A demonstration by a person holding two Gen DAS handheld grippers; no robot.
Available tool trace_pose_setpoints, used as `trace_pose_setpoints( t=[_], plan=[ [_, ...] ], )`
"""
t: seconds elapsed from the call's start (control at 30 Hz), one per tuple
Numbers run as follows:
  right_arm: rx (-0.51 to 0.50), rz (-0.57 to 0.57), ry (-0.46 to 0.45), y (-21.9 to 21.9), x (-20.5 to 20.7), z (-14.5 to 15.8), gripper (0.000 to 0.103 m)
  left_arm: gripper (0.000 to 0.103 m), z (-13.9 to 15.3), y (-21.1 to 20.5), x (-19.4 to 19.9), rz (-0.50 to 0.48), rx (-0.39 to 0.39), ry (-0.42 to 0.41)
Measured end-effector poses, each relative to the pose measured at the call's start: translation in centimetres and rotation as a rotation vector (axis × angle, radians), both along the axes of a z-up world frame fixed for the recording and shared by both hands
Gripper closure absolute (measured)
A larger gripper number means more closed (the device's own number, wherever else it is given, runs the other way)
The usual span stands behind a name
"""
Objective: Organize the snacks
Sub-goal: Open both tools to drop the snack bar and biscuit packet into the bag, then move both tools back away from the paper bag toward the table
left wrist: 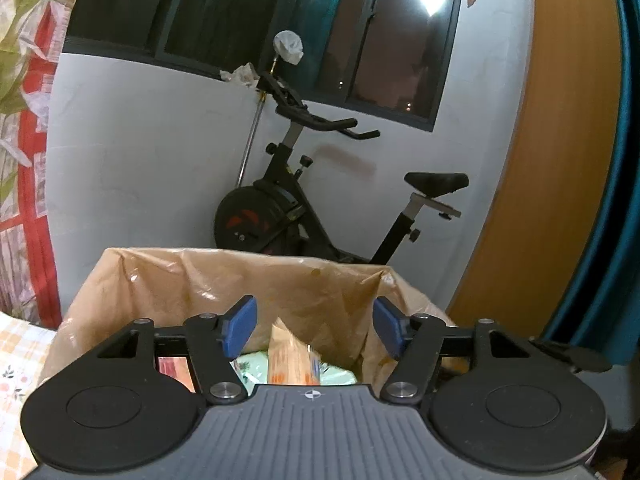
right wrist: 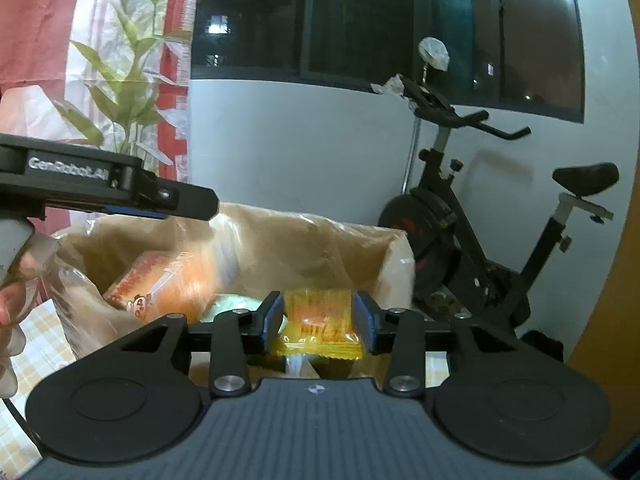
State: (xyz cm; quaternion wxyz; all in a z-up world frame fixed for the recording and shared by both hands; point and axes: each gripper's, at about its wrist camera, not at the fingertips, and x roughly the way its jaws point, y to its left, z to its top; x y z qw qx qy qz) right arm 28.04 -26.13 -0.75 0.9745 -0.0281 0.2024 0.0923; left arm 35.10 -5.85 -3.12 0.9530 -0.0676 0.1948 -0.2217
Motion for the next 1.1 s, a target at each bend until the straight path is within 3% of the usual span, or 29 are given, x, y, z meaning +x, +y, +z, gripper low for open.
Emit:
trace_pose_setpoints(
  t=[0.4,0.63,0.83,1.1],
  plan=[
    [0.081,-0.041,-0.08,-1.9,-5.9,0.9,0.05,0.037,0.8,7.5,-6.3,0.074,0.054,-0.018],
    [0.054,-0.05,-0.115,-2.1,-10.0,-1.0,0.041,0.037,-1.7,11.3,-8.9,0.18,0.062,0.047],
    [0.055,-0.04,0.016,-1.9,-10.5,-4.3,0.041,0.037,-5.1,12.2,-9.8,0.216,0.032,0.144],
    [0.084,0.019,0.248,-0.2,-8.7,-9.8,0.04,0.037,-9.0,12.5,-10.6,0.226,0.057,0.247]
  ],
)
